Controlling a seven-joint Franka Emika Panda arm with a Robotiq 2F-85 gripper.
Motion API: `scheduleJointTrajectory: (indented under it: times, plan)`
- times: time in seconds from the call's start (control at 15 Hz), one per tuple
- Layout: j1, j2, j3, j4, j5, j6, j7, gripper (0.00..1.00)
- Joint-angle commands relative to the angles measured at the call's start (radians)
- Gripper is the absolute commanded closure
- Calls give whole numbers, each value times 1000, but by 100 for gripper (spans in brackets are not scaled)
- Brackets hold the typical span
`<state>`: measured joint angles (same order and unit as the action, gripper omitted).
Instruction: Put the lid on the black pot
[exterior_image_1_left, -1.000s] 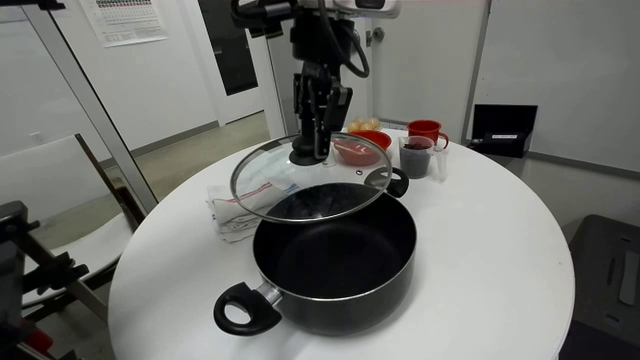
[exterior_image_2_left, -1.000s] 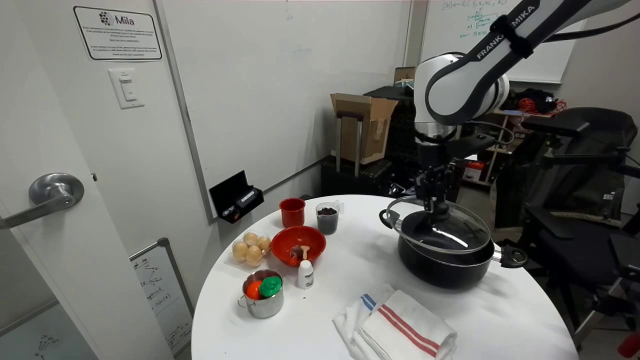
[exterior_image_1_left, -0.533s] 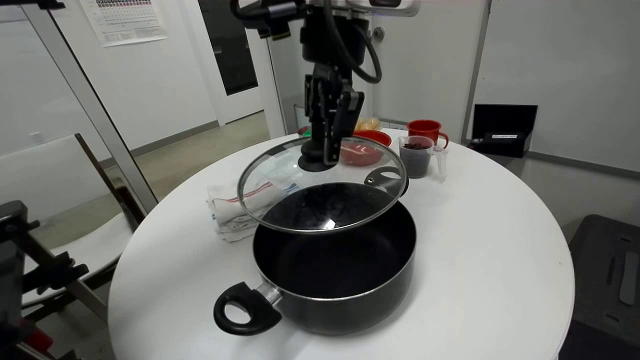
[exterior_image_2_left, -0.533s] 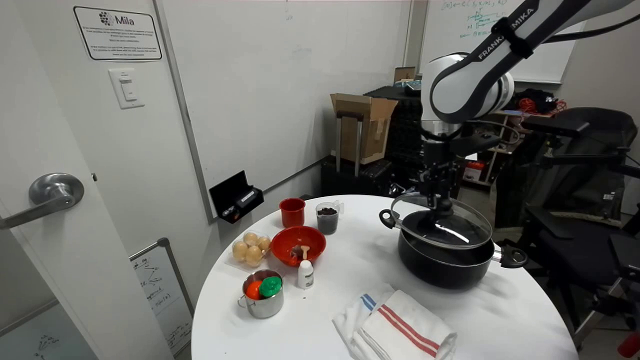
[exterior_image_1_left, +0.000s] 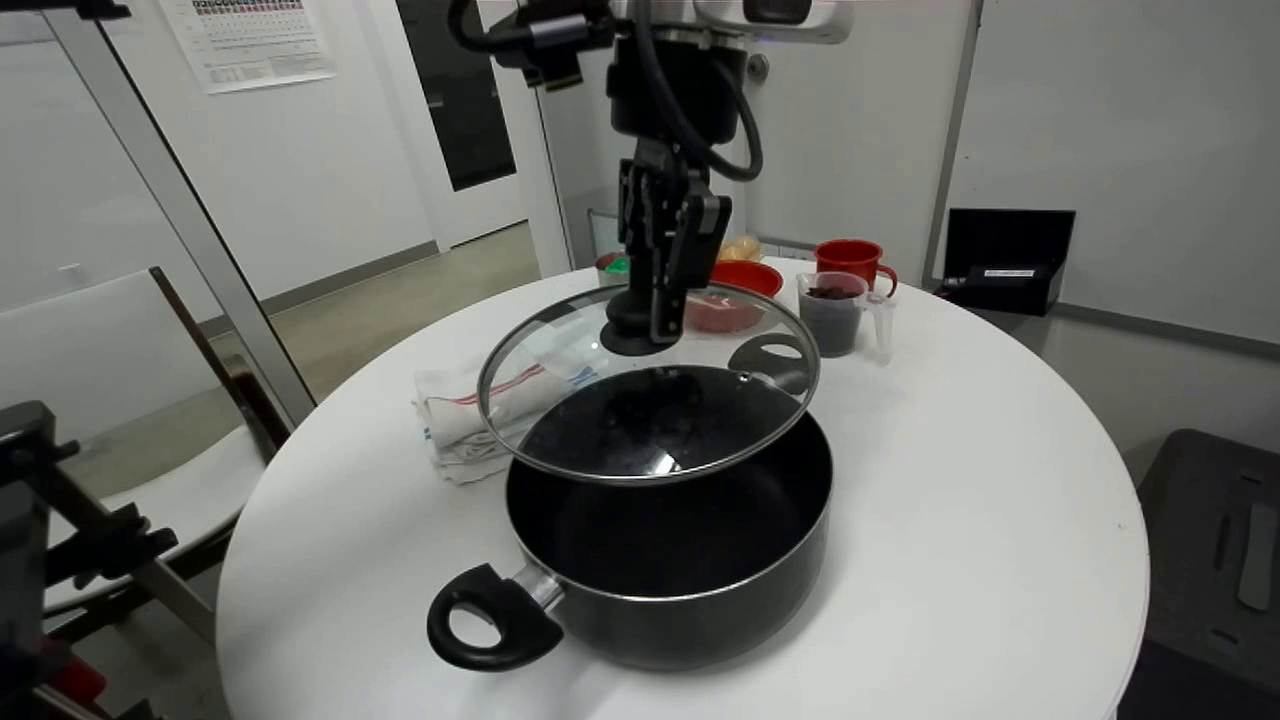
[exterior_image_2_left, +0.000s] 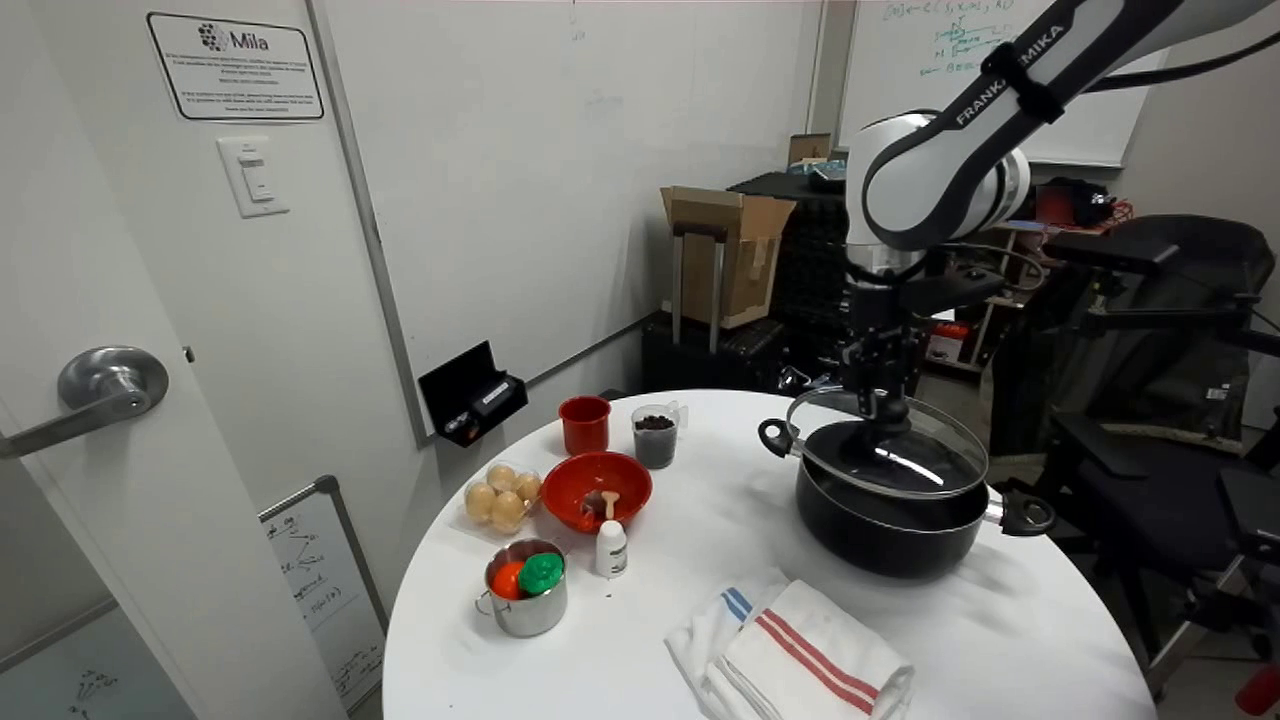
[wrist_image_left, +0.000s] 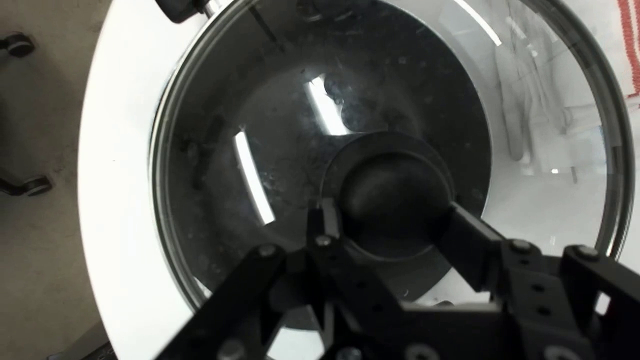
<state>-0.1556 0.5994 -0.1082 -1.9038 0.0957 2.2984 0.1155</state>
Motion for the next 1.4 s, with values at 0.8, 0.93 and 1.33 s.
scheduleJointTrajectory:
  times: [0.8, 0.93, 1.33]
  plan:
    - [-32, 41, -24, 25, 44, -10, 40, 75]
    - [-31, 52, -25, 29, 43, -10, 46, 75]
    - [-30, 72, -31, 38, 41, -10, 65, 75]
